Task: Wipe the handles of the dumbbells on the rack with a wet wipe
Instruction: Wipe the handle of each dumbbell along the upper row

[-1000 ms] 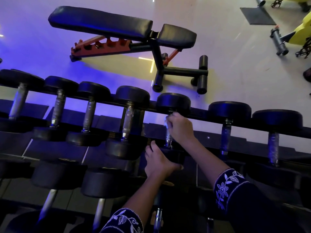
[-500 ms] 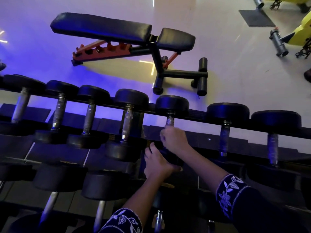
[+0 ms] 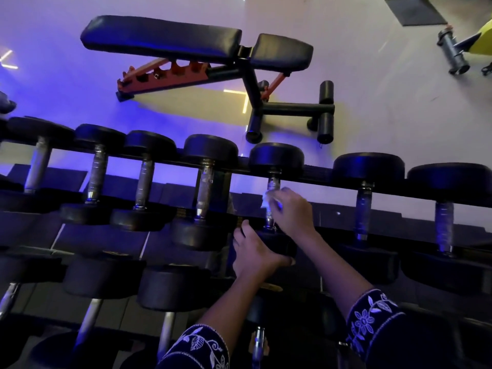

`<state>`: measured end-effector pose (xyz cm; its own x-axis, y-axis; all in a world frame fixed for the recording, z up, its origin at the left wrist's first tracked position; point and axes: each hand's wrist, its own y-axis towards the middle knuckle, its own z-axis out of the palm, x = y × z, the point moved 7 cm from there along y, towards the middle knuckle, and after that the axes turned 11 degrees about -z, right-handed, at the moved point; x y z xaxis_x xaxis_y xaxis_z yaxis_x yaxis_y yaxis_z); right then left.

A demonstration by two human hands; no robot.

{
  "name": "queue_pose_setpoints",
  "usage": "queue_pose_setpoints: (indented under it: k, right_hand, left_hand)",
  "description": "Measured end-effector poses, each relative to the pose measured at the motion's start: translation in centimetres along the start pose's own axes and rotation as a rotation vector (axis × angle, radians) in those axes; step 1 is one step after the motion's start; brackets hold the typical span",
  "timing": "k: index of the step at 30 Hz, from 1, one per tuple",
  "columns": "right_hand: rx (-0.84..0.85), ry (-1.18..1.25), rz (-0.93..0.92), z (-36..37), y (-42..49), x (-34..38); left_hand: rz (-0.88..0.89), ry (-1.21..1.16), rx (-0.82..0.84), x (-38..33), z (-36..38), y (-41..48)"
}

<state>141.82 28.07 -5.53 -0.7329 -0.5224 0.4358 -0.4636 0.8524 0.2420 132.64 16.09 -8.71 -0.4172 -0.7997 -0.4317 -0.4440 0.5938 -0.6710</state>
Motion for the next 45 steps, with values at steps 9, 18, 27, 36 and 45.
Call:
queue_pose_setpoints:
  k: [9, 18, 27, 36, 45]
  right_hand:
    - [-0.128, 0.496, 0.474, 1.6, -0.8, -4.6]
    - [-0.096, 0.577, 0.635, 0.9, 0.3, -5.1]
    - [0.083, 0.533, 0.633, 2.1, -5.3, -3.5]
    - [-0.139, 0.41, 0.544, -0.7, -1.0, -2.5]
    - [-0.239, 0.396, 0.519, -1.2, -1.3, -1.7]
  left_hand:
    - [-0.022, 0.031, -0.018, 0.1, 0.1, 0.1]
    - [-0.019, 0.032, -0.024, 0.1, 0.1, 0.0]
    - [0.001, 0.031, -0.027, 0.1, 0.2, 0.3]
    - [0.012, 0.02, -0.017, 0.2, 0.3, 0.4]
    - [0.012, 0.011, -0.009, 0.4, 0.6, 0.6]
